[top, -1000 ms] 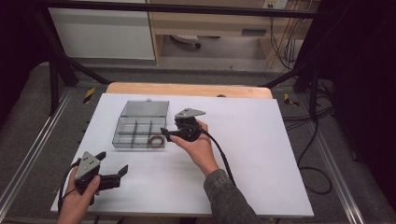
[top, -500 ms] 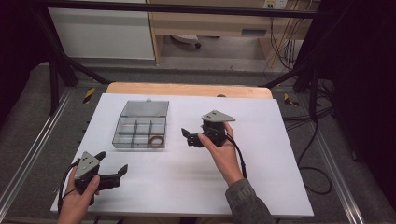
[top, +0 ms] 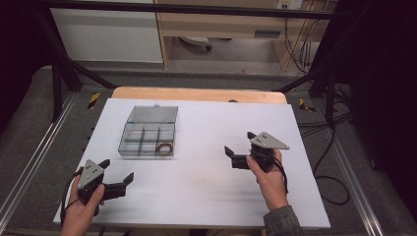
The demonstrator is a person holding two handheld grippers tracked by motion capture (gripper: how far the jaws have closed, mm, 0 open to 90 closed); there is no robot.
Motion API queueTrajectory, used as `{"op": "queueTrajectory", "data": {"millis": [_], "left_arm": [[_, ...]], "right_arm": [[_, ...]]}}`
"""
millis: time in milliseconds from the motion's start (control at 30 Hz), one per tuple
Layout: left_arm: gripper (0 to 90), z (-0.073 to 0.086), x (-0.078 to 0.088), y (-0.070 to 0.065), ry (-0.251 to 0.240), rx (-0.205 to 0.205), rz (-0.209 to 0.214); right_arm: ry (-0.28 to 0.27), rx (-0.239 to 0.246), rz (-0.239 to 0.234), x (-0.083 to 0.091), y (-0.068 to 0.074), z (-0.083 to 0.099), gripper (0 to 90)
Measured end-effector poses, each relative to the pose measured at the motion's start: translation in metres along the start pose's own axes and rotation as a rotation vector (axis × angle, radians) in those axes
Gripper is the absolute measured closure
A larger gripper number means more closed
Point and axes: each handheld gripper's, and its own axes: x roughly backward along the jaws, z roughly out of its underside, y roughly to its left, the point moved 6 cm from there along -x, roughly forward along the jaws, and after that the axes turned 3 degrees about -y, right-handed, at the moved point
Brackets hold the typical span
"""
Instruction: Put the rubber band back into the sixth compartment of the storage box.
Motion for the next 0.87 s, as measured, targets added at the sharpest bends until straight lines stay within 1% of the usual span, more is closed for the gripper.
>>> {"op": "queueTrajectory", "data": {"millis": [67,133,200,267,367,467,533,633,667,733,800,833,867], "left_arm": [[4.2,0.0,0.001,0.002,0.002,-0.001,-0.005],[4.2,-0.001,0.001,0.002,-0.005,0.009,-0.01],[4.2,-0.001,0.002,0.003,-0.008,0.01,-0.011],[4.2,-0.002,0.003,0.003,-0.013,0.011,-0.01],[4.2,-0.003,0.003,0.003,-0.019,0.012,-0.009],[4.2,-0.003,0.003,0.004,-0.026,0.016,-0.012],[4.2,-0.003,0.003,0.004,-0.021,0.018,-0.014],[4.2,-0.003,0.004,0.004,-0.024,0.02,-0.017],[4.2,-0.003,0.004,0.005,-0.023,0.02,-0.02],[4.2,-0.003,0.004,0.006,-0.022,0.022,-0.022],[4.2,-0.003,0.003,0.006,-0.022,0.023,-0.022],[4.2,-0.004,0.003,0.005,-0.023,0.023,-0.019],[4.2,-0.004,0.003,0.004,-0.026,0.018,-0.015]], "right_arm": [[-0.021,-0.014,0.025,0.012,-0.006,0.005,2.9],[-0.048,-0.043,0.045,0.022,-0.012,0.013,4.0],[-0.037,-0.063,0.058,0.03,-0.018,0.02,4.4],[-0.029,-0.073,0.082,0.038,-0.024,0.026,5.0],[-0.041,-0.11,0.094,0.049,-0.031,0.029,4.8],[-0.051,-0.118,0.126,0.062,-0.039,0.031,4.6],[-0.039,-0.107,0.147,0.068,-0.044,0.035,4.5],[-0.034,-0.123,0.154,0.08,-0.051,0.04,5.5],[-0.024,-0.121,0.161,0.084,-0.053,0.043,5.5],[0.002,-0.127,0.184,0.09,-0.059,0.051,5.5],[0.046,-0.139,0.218,0.094,-0.066,0.061,5.4],[0.06,-0.149,0.234,0.095,-0.069,0.065,5.4],[0.074,-0.17,0.24,0.094,-0.072,0.068,5.4]]}}
